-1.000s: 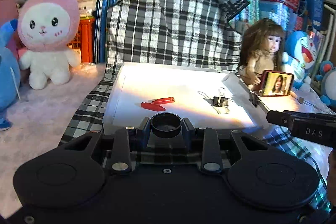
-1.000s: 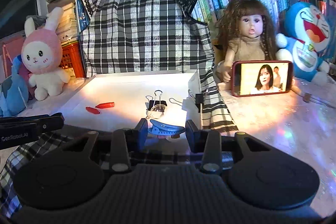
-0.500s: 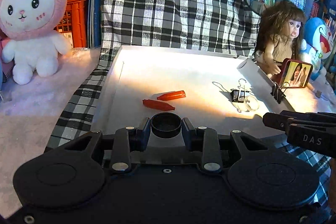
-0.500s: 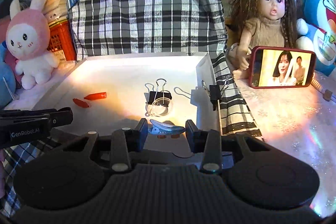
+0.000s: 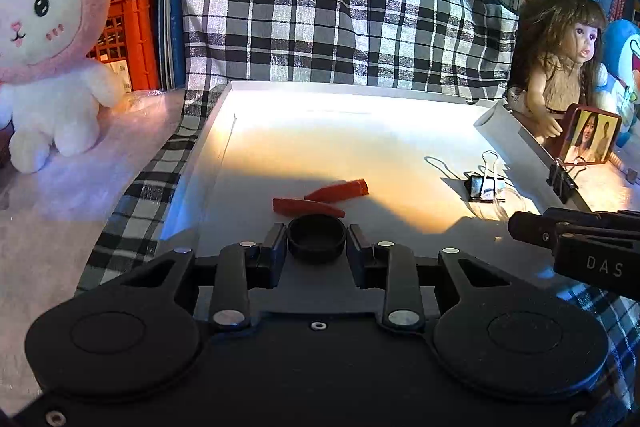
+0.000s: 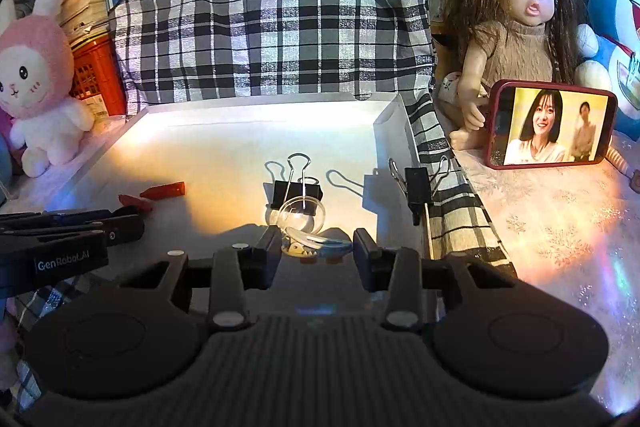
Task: Organize rigid objects
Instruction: 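Open the left tool to release the cap while the right tool releases the clip in the box, then move both open tools back from the box toward the plaid cloth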
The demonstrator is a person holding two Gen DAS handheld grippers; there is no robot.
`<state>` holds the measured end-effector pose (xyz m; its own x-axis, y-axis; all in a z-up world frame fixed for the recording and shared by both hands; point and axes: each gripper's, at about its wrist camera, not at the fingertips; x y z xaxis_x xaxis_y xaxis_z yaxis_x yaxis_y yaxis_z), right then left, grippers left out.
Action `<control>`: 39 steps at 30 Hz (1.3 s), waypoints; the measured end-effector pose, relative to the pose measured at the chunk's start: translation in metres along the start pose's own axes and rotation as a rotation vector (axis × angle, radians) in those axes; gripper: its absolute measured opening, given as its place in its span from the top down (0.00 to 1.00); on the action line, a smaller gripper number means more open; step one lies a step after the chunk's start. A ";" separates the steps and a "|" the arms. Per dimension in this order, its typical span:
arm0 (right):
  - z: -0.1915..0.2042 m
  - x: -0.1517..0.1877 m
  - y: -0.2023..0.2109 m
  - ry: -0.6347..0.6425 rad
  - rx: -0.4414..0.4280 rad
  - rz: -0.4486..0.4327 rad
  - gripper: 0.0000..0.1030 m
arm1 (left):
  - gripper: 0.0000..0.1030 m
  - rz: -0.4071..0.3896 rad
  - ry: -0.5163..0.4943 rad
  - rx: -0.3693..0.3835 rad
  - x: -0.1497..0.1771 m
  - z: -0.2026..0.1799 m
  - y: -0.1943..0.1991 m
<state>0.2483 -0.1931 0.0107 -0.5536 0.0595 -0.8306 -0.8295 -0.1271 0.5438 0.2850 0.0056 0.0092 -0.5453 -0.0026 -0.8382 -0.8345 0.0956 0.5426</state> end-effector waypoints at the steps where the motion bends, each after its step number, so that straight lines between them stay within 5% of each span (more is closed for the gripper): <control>1: 0.000 0.000 -0.002 -0.001 0.001 0.001 0.57 | 0.70 -0.001 -0.005 -0.003 -0.001 0.000 -0.002; 35: 0.008 -0.013 -0.042 0.075 0.038 -0.010 0.53 | 0.69 -0.073 -0.014 -0.056 -0.012 -0.001 -0.038; 39: 0.007 -0.012 -0.040 0.069 0.031 -0.015 0.42 | 0.48 -0.075 -0.012 -0.062 -0.010 -0.002 -0.034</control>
<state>0.2880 -0.1823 -0.0001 -0.5352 -0.0076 -0.8447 -0.8404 -0.0957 0.5334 0.3186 0.0002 -0.0004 -0.4800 0.0049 -0.8773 -0.8767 0.0341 0.4799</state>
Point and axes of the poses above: each gripper's, at about its wrist camera, not at the fingertips, and y roughly against the way its jaws point, z to its left, x to its underside, and after that the axes turned 6 degrees about -z, right-handed
